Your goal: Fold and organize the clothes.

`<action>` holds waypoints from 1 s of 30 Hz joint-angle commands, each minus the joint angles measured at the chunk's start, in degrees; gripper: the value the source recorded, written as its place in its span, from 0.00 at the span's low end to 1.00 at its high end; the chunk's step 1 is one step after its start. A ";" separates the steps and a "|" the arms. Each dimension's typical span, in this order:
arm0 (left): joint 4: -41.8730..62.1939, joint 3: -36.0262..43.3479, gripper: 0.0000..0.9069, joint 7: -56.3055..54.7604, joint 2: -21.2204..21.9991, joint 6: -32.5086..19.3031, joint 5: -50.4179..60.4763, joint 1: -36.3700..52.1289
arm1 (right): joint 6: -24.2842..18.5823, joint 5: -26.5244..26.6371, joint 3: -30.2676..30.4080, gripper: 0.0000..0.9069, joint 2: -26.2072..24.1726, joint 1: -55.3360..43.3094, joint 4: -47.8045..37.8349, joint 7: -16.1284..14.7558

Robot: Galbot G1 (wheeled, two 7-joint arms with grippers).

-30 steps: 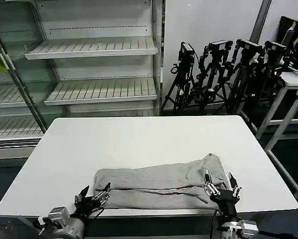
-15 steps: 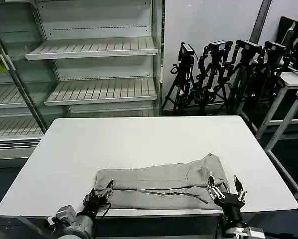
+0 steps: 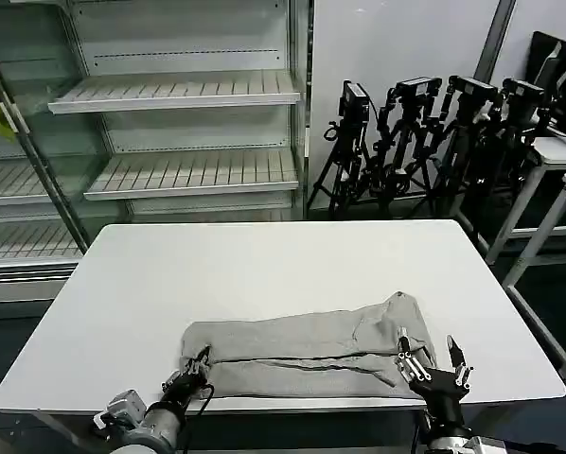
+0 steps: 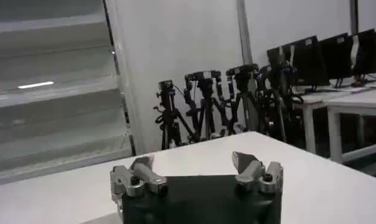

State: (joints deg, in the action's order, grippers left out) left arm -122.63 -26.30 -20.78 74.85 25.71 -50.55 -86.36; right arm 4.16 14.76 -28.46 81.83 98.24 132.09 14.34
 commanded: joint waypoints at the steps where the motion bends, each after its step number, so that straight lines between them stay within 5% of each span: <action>1: 0.05 -7.98 0.06 -0.11 -1.41 0.63 -10.16 0.46 | 0.03 0.04 0.43 1.00 0.03 -0.07 -0.06 0.04; 10: 6.01 -28.90 0.06 -0.01 -10.70 4.26 -22.09 2.02 | 0.33 0.51 1.18 1.00 -0.21 -1.69 -0.56 0.19; 18: 12.12 -35.39 0.06 0.05 -18.48 6.22 -31.56 5.18 | 1.31 2.09 0.55 1.00 -1.14 -5.12 -3.19 0.50; 24: 0.50 -30.43 0.06 -1.52 -14.36 6.54 -39.82 4.46 | 1.49 2.39 0.17 1.00 -1.03 -6.05 -4.68 0.55; 30: -7.20 -16.85 0.06 -2.78 -6.06 5.76 -43.90 2.30 | 0.98 1.95 -0.25 1.00 -0.34 -3.91 -3.29 0.41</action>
State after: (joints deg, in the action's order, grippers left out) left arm -121.31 -51.47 -22.74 63.67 31.29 -84.84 -83.31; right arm 5.25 16.57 -28.70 81.38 93.98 128.87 14.79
